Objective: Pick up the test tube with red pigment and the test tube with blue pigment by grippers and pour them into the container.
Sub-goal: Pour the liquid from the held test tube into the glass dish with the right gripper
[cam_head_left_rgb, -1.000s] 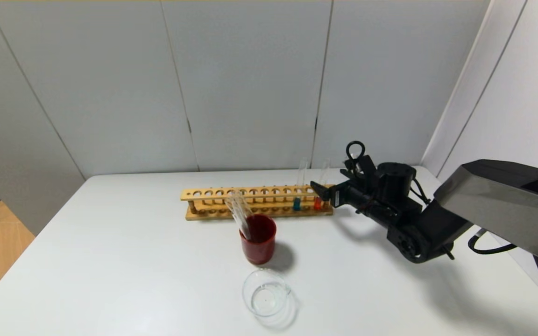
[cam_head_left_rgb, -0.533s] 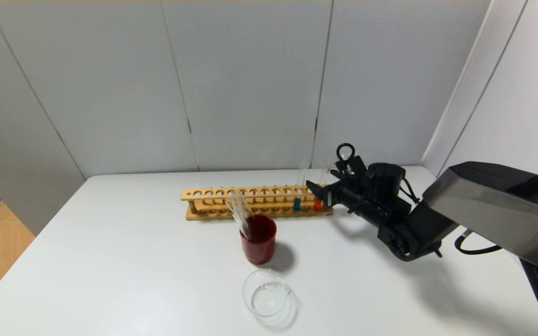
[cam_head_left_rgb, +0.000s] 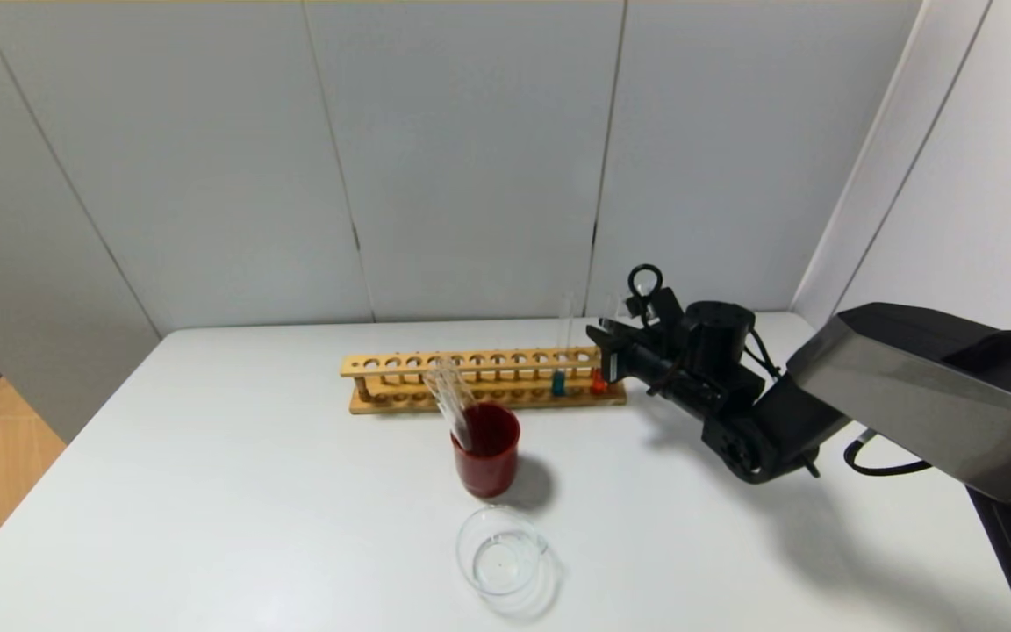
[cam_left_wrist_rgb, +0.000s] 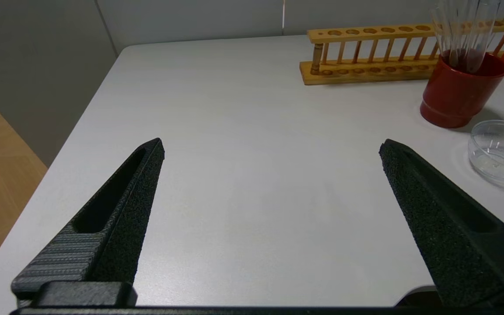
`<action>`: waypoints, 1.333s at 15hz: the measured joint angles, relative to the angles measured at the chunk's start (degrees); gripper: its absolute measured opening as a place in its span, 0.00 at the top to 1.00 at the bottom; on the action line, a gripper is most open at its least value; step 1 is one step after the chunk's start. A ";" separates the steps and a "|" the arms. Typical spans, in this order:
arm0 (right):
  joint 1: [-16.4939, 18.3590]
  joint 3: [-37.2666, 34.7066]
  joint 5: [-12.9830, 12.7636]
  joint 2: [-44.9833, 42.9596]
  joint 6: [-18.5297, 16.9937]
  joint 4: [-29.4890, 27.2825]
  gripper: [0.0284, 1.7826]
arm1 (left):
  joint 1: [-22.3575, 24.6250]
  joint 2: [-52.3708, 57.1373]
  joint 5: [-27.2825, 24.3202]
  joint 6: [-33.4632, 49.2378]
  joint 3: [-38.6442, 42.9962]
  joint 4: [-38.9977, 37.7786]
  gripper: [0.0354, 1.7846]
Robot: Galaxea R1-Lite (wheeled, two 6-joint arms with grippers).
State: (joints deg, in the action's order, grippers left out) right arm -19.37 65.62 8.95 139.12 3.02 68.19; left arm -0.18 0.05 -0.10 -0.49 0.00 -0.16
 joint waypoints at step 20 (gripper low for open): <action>2.04 -3.58 0.69 -39.62 -10.05 -27.01 0.81 | 0.00 0.00 0.00 0.00 0.00 0.00 0.03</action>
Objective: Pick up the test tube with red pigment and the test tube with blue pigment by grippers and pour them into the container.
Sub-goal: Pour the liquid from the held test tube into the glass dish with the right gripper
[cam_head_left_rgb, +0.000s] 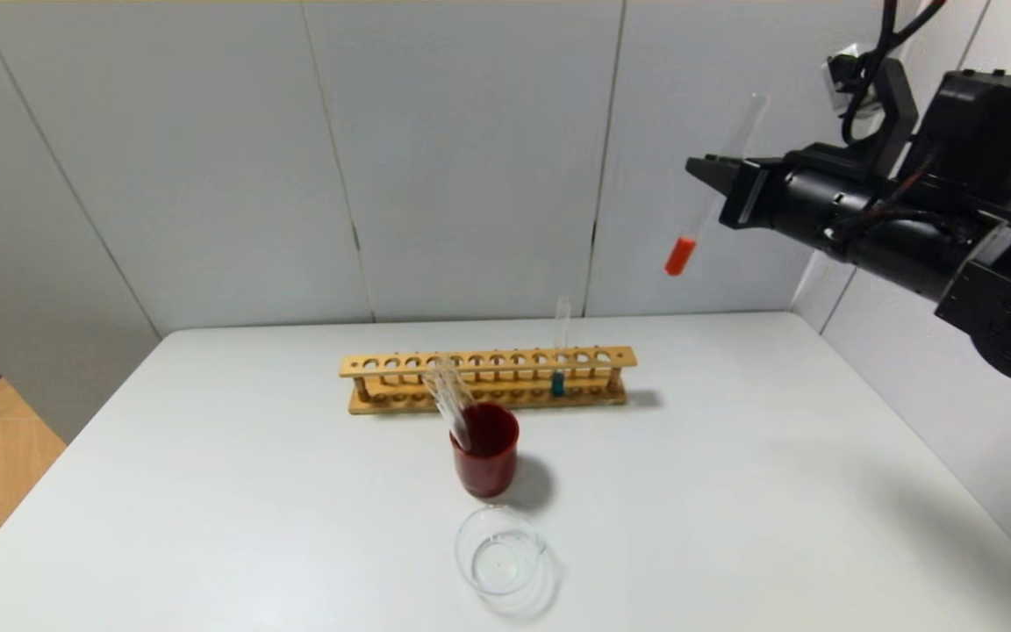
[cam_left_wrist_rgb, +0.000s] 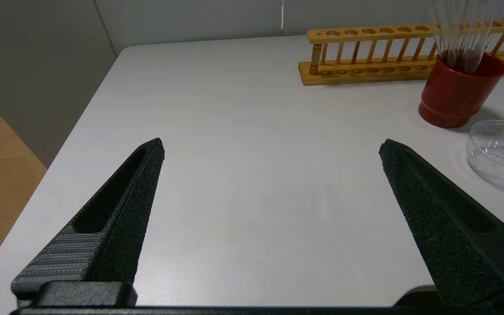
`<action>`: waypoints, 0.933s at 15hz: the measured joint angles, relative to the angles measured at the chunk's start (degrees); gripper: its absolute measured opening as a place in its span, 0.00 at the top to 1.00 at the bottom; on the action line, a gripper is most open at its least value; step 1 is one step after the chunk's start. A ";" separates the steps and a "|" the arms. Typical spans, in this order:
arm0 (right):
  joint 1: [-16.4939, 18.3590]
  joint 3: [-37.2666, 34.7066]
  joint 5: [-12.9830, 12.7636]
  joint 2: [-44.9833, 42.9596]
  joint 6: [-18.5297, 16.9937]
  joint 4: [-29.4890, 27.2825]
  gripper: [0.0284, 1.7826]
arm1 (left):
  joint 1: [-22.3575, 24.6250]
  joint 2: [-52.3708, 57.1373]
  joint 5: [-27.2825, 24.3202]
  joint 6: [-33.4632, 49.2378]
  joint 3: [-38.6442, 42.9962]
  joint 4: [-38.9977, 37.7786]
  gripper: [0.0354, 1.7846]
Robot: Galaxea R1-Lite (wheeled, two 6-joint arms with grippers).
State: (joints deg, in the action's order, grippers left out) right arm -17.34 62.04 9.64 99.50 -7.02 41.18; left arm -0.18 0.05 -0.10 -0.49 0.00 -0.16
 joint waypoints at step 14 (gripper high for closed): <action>-3.58 -43.68 0.38 -12.42 19.58 15.15 0.81 | 0.00 0.00 0.00 0.02 0.00 0.00 0.03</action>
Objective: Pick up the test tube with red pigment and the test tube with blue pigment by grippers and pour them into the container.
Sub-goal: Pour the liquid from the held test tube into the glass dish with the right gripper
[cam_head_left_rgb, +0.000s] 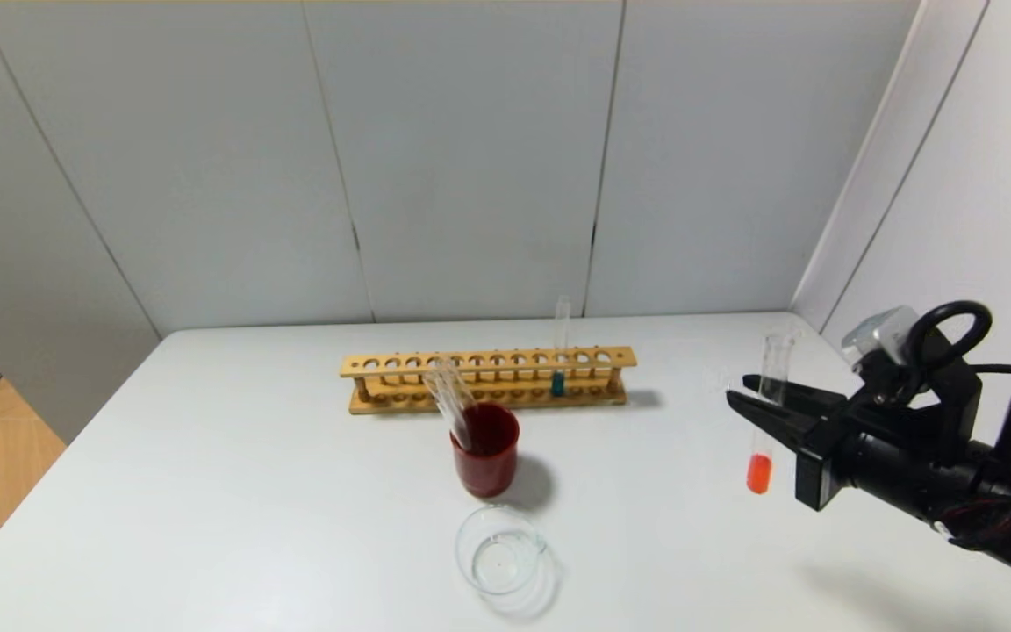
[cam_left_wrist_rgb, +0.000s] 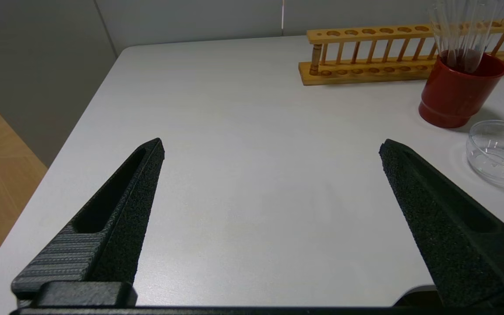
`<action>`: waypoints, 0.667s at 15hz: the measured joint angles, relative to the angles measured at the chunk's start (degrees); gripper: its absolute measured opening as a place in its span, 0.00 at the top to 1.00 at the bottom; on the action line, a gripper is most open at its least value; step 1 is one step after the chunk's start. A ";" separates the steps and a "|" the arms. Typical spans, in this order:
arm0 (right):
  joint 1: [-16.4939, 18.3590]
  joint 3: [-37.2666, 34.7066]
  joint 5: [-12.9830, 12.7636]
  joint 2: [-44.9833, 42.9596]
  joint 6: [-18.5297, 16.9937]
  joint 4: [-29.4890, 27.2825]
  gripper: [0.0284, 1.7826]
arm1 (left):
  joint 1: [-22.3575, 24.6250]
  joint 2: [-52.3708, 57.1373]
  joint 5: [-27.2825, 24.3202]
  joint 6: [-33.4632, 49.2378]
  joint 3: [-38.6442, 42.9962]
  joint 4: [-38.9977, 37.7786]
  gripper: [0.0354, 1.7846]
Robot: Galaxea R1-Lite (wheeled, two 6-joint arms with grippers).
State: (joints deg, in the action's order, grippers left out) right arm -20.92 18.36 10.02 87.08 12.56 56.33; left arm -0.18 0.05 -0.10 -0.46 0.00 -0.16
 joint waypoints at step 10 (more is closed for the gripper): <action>-15.52 3.61 -1.73 10.76 17.32 -0.20 0.81 | 0.00 0.00 0.02 -0.02 0.00 0.00 0.03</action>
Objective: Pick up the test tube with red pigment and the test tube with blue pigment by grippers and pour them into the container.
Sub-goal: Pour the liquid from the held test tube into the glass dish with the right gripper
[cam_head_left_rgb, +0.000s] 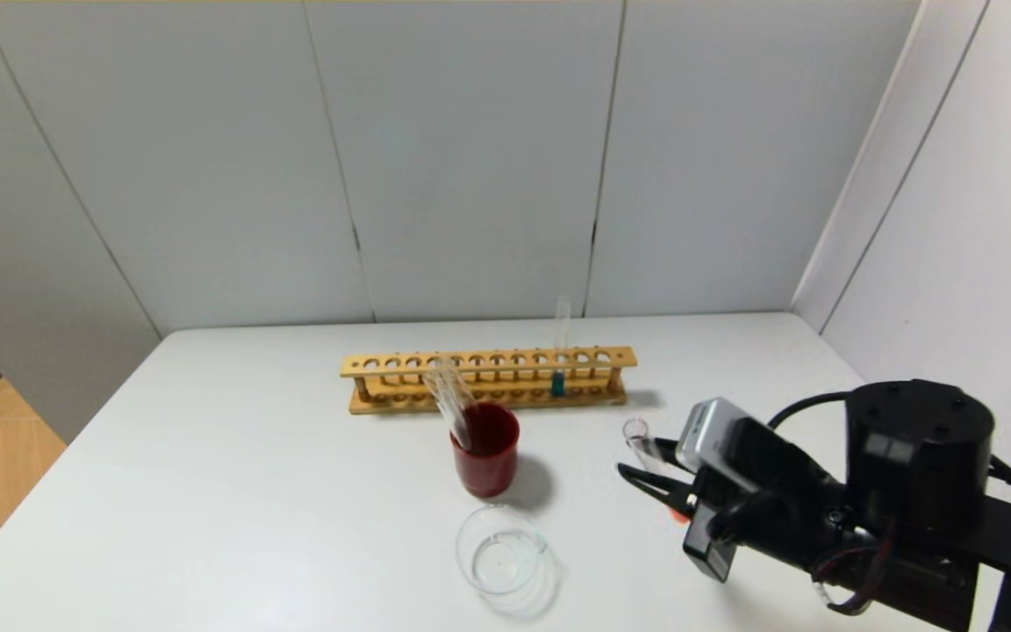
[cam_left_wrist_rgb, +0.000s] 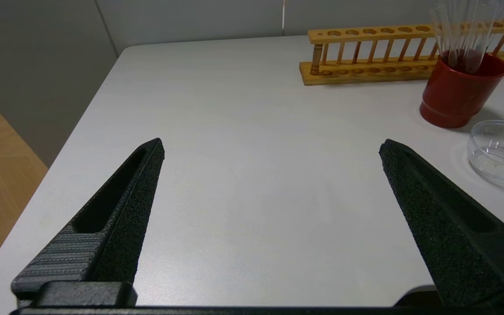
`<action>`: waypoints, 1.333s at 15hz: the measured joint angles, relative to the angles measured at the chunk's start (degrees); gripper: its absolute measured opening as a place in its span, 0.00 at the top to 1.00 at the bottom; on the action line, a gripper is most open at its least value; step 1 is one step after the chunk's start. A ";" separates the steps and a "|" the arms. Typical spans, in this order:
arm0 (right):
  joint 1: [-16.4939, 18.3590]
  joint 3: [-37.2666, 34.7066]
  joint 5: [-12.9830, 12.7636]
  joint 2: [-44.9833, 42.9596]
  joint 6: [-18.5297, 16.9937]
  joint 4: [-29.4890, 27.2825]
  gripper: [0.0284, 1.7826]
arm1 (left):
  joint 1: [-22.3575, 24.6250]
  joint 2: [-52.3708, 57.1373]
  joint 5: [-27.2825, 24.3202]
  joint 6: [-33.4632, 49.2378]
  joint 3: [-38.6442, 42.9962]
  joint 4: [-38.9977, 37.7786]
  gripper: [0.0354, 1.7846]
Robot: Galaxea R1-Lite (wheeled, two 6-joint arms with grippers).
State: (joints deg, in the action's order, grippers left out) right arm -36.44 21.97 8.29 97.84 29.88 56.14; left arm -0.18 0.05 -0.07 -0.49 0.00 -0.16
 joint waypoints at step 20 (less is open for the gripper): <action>-6.95 17.19 -7.28 19.01 26.59 -9.20 0.81 | 0.00 0.00 0.00 0.02 0.00 0.00 0.03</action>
State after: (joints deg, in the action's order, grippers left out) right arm -43.39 39.16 1.01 116.85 56.47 46.93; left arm -0.18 0.05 -0.07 -0.46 0.00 -0.16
